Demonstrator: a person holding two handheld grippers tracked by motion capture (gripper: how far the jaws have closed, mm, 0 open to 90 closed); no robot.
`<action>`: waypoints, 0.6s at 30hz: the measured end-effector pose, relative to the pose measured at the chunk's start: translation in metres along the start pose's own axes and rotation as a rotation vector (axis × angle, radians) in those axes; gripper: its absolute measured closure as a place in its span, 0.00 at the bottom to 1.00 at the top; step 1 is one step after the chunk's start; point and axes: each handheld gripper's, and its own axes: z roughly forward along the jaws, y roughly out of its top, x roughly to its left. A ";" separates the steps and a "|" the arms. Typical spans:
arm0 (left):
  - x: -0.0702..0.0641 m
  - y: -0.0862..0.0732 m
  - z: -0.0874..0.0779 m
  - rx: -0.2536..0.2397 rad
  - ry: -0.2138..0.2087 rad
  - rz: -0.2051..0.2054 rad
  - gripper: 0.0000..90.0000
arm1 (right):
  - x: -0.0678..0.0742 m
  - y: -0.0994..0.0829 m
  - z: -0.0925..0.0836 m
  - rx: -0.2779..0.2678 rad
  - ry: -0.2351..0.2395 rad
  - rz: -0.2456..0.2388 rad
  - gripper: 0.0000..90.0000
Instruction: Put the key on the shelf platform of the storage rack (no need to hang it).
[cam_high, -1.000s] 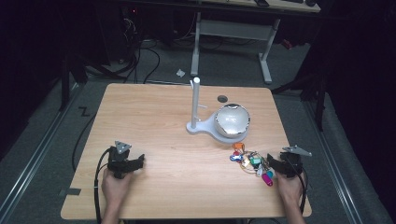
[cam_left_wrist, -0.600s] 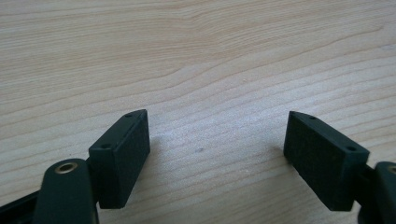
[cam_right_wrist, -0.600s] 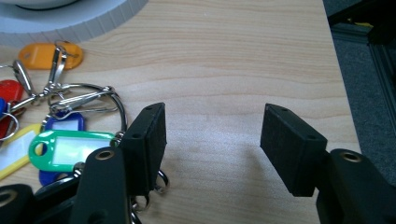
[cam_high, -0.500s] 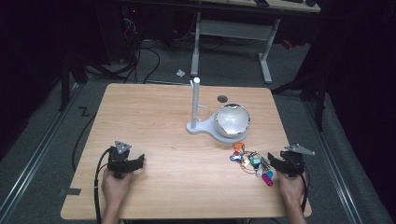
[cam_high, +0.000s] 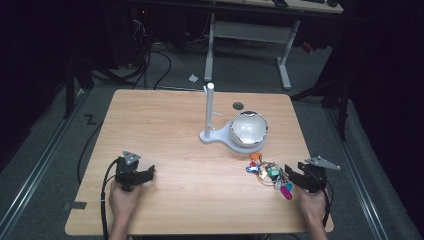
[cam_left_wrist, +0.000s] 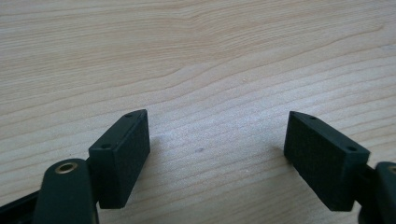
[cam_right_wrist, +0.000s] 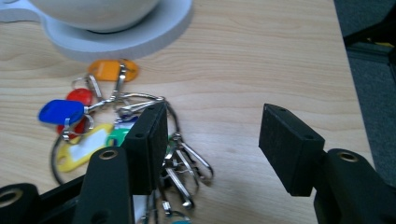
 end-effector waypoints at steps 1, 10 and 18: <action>0.000 0.000 0.000 0.000 0.000 0.001 0.25 | 0.003 0.001 -0.001 -0.002 0.006 -0.009 0.48; 0.000 0.000 0.000 0.000 0.000 0.001 0.25 | 0.026 0.006 -0.001 -0.007 0.069 -0.072 0.48; 0.000 0.000 0.000 0.000 0.000 0.001 0.25 | 0.042 0.008 0.007 0.027 0.105 -0.104 0.48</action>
